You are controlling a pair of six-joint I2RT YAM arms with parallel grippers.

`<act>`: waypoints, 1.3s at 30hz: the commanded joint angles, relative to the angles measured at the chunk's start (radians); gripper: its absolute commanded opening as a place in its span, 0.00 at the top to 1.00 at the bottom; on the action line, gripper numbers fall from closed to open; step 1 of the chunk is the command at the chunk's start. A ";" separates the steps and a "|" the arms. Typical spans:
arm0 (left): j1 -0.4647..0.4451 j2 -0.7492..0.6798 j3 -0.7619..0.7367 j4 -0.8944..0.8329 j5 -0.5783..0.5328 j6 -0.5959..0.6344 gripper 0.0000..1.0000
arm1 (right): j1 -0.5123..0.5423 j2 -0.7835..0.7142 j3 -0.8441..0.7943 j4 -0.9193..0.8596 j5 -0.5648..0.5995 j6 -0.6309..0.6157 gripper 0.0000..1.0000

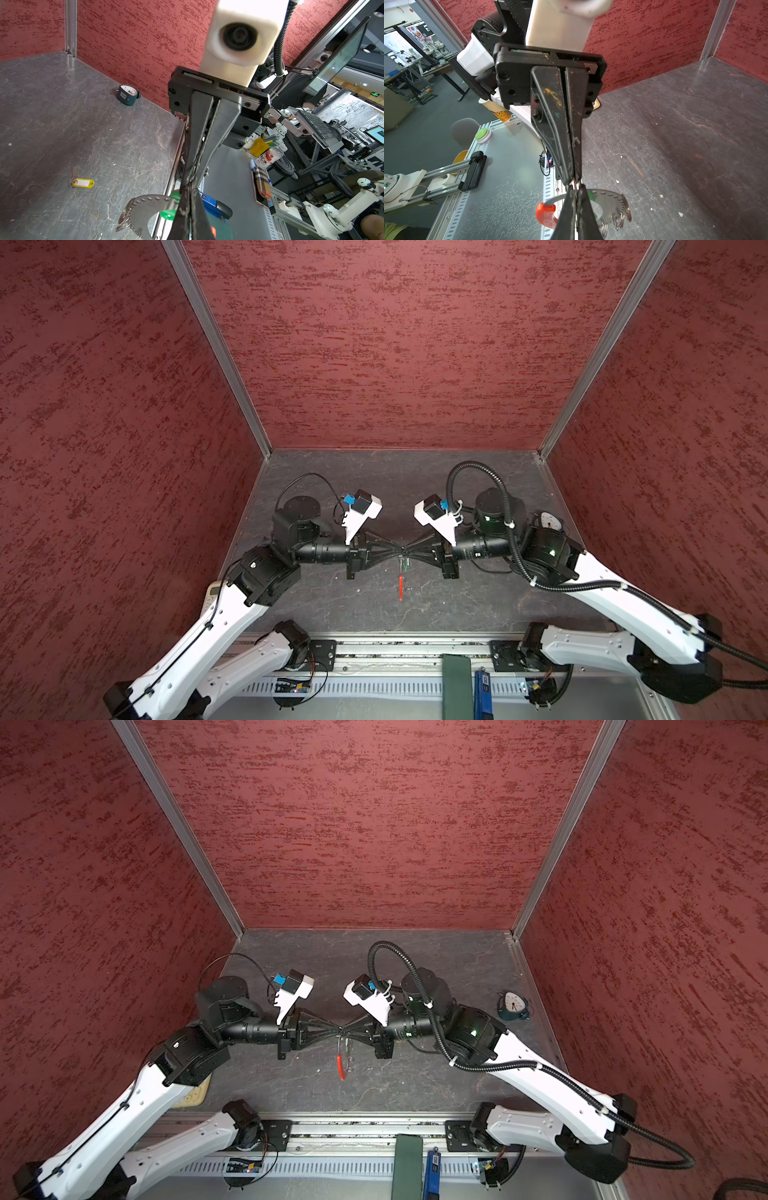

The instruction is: Remove the keys from the keyring

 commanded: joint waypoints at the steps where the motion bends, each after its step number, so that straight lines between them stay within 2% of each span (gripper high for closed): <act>1: -0.002 0.001 0.007 0.049 0.035 -0.008 0.98 | 0.006 0.012 0.047 0.032 0.022 -0.021 1.00; 6: -0.003 -0.022 -0.021 0.093 0.026 -0.002 1.00 | 0.006 0.004 0.047 0.055 0.036 -0.012 1.00; 12: -0.001 -0.078 -0.063 0.178 -0.052 -0.030 1.00 | 0.006 -0.047 -0.004 0.157 0.068 0.000 0.65; 16: 0.000 -0.123 -0.106 0.285 -0.102 -0.072 1.00 | 0.006 -0.120 -0.117 0.338 0.109 0.031 0.55; 19: 0.000 -0.148 -0.143 0.367 -0.119 -0.091 1.00 | 0.006 -0.171 -0.215 0.494 0.121 0.070 0.53; 26: -0.001 -0.177 -0.210 0.530 -0.163 -0.117 1.00 | 0.006 -0.167 -0.342 0.739 0.042 0.167 0.49; 33: -0.003 -0.175 -0.237 0.589 -0.167 -0.136 1.00 | 0.007 -0.149 -0.366 0.774 0.040 0.171 0.50; 39: -0.004 -0.174 -0.250 0.615 -0.164 -0.147 1.00 | 0.008 -0.114 -0.350 0.752 0.052 0.162 0.55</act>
